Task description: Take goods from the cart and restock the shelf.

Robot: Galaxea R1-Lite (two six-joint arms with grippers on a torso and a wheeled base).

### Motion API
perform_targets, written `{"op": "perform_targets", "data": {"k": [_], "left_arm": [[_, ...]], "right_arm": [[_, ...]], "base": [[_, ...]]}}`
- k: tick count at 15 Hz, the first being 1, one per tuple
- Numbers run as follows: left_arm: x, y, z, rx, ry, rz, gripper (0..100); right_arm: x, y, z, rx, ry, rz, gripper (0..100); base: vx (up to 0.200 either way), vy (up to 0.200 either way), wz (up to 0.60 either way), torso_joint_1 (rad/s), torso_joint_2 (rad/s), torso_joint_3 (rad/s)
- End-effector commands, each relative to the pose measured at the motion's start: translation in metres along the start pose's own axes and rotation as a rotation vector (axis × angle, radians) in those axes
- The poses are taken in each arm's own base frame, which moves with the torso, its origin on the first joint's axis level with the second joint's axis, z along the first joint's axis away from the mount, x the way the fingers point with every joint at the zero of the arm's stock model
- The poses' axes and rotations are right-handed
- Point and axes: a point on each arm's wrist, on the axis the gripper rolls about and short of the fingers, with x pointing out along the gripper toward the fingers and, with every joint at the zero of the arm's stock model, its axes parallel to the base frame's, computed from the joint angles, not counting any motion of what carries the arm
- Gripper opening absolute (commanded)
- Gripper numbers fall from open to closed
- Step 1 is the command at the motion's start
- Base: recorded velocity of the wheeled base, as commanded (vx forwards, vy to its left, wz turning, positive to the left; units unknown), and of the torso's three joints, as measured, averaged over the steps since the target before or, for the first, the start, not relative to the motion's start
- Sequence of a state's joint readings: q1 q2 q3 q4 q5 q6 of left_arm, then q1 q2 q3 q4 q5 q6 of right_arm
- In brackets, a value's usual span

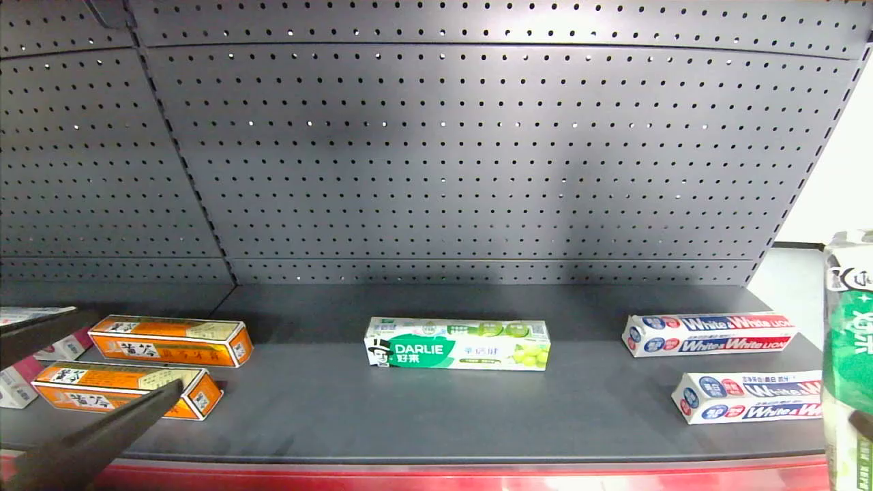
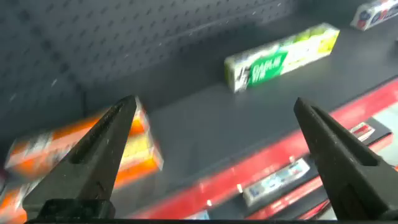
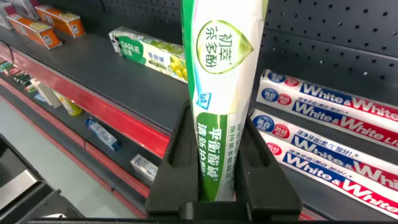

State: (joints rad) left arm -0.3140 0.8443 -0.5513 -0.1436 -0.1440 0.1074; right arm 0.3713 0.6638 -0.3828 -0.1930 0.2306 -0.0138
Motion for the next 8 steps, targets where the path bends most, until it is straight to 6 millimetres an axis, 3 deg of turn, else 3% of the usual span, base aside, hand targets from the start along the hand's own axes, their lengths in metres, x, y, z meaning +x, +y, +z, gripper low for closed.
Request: {"op": "perform_targets", "data": {"k": [1, 4, 8], "left_arm": [[0.047, -0.005, -0.004, 0.002, 0.112, -0.094, 100], [0.061, -0.01, -0.005, 0.013, 0.163, -0.127, 100], [0.101, -0.012, 0.016, 0.046, 0.178, -0.153, 100]], "right_arm": [[0.012, -0.001, -0.002, -0.012, 0.055, 0.025, 0], [0.022, -0.003, 0.002, -0.027, 0.081, 0.008, 0], [0.031, 0.0, 0.004, -0.036, 0.065, 0.067, 0]], "base": [[0.0, 0.0, 0.0, 0.0, 0.0, 0.0], [0.0, 0.0, 0.0, 0.0, 0.0, 0.0], [0.0, 0.0, 0.0, 0.0, 0.0, 0.0]]}}
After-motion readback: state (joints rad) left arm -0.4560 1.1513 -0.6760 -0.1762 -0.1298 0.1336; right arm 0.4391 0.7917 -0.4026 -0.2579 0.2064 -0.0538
